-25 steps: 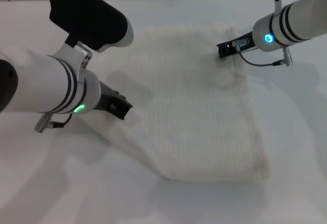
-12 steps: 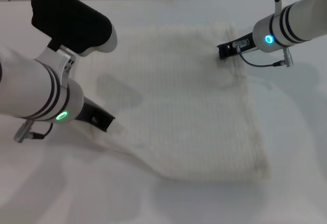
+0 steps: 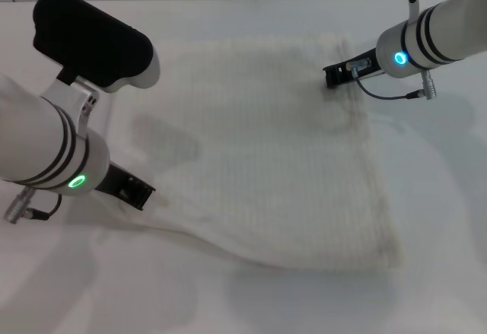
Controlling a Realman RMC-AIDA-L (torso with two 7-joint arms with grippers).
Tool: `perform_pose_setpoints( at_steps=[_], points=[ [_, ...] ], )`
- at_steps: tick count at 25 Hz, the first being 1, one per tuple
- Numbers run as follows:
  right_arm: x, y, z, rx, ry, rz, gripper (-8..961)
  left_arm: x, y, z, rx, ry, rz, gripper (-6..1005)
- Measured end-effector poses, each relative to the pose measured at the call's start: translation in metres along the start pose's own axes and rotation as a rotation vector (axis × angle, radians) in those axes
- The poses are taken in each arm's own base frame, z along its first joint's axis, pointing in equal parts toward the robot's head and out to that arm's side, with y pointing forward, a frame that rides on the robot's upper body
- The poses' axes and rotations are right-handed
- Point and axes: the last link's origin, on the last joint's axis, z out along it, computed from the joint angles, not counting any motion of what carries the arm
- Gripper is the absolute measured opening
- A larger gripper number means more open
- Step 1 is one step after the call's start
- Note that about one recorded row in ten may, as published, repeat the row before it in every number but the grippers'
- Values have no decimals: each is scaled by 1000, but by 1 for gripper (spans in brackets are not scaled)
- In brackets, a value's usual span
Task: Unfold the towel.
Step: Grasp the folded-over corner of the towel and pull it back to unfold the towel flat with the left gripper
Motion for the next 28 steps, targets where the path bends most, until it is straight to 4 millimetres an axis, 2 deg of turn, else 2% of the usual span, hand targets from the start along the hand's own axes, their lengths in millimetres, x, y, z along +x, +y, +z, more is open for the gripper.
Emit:
perform_pose_setpoints(
  at_steps=[9, 22, 28],
  points=[
    [1, 1, -1, -5, 7, -1, 0, -9, -3, 1, 5, -64, -14, 133],
    [2, 1, -1, -6, 14, -3, 0, -9, -3, 0, 7, -59, -23, 166],
    [1, 1, -1, -7, 13, -4, 0, -13, -6, 0, 17, -80, -31, 409]
  ],
)
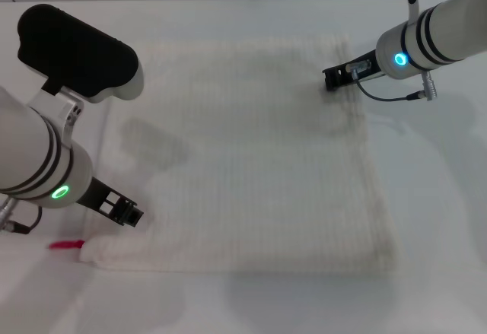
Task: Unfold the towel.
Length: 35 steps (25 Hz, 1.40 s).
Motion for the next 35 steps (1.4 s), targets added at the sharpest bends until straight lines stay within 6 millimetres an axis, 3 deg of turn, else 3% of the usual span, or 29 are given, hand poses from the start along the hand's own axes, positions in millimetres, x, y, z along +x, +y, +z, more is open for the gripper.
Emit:
perform_pose_setpoints(
  at_steps=[5, 10, 14, 15, 16, 17, 20, 21, 22, 23, 24, 25, 26, 27, 28, 30, 31, 32, 33, 35],
  points=[
    [-4, 0, -2, 1, -17, -6, 1, 9, -1, -4, 3, 66, 9, 634],
    [-10, 1, -11, 8, -71, -52, 4, 38, -18, -6, 23, 280, 27, 819],
    [-16, 5, -25, 21, -174, -124, 6, 54, -38, -6, 81, 500, 53, 834],
    [-16, 10, -38, 17, -268, -153, 7, 56, -51, -6, 138, 640, 59, 834],
    [-16, 10, -38, 17, -268, -153, 8, 56, -51, -6, 138, 640, 59, 834],
    [-14, 13, -53, 23, -387, -170, 8, 57, -58, -9, 183, 747, 53, 834],
    [-4, 16, -68, 52, -522, -183, 10, 44, -81, -12, 310, 983, -13, 834],
    [6, 17, -74, 76, -594, -186, 11, 38, -87, -13, 350, 1046, -38, 834],
    [22, 22, -85, 129, -751, -200, 11, 19, -101, -10, 422, 1154, -108, 834],
    [22, 22, -85, 129, -751, -200, 12, 19, -101, -10, 422, 1154, -108, 834],
    [32, 23, -91, 171, -842, -198, 13, 2, -110, -3, 463, 1218, -166, 834],
    [43, 22, -96, 214, -927, -188, 13, 2, -110, -3, 463, 1218, -166, 834],
    [55, 23, -99, 253, -1003, -183, 14, -10, -114, 5, 480, 1240, -204, 834],
    [81, 20, -100, 322, -1131, -175, 15, -33, -119, 24, 506, 1266, -264, 834],
    [81, 20, -100, 322, -1131, -175, 15, -33, -119, 24, 506, 1266, -264, 834],
    [114, 15, -96, 381, -1233, -202, 16, -54, -121, 39, 534, 1294, -296, 834],
    [127, 12, -94, 394, -1260, -214, 17, -54, -121, 39, 534, 1294, -296, 834],
    [158, 2, -99, 443, -1335, -218, 18, -63, -121, 46, 546, 1307, -307, 834],
    [158, 2, -99, 443, -1335, -218, 18, -80, -122, 56, 561, 1330, -338, 834],
    [177, -12, -110, 516, -1379, -201, 20, -80, -122, 56, 561, 1330, -338, 834]
  ],
)
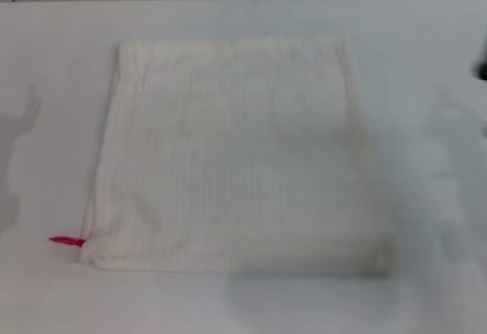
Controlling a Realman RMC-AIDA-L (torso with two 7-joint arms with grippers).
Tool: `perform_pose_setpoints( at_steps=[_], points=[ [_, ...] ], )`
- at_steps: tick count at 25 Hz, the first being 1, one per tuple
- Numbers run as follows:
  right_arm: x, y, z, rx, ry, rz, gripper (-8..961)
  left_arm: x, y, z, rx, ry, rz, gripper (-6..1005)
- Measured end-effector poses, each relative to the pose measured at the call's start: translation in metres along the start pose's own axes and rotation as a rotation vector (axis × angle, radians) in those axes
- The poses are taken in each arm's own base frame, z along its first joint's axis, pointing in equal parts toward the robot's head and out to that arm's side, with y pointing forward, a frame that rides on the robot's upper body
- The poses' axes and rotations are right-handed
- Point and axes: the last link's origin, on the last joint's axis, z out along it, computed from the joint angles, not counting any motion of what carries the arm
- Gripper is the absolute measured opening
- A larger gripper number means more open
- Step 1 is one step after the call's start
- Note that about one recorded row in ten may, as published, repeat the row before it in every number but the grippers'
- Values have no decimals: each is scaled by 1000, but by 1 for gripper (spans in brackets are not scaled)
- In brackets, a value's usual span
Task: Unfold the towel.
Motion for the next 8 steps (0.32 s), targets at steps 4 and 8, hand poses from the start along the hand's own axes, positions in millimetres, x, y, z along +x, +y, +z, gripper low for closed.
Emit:
perform_pose_setpoints(
  at_steps=[4, 8],
  points=[
    [6, -21, -16, 81, 25, 0, 22, -36, -30, -32, 106, -23, -103, 834],
    [16, -25, -21, 83, 88, 2, 22, -40, -35, -37, 127, -39, -99, 834]
  ],
)
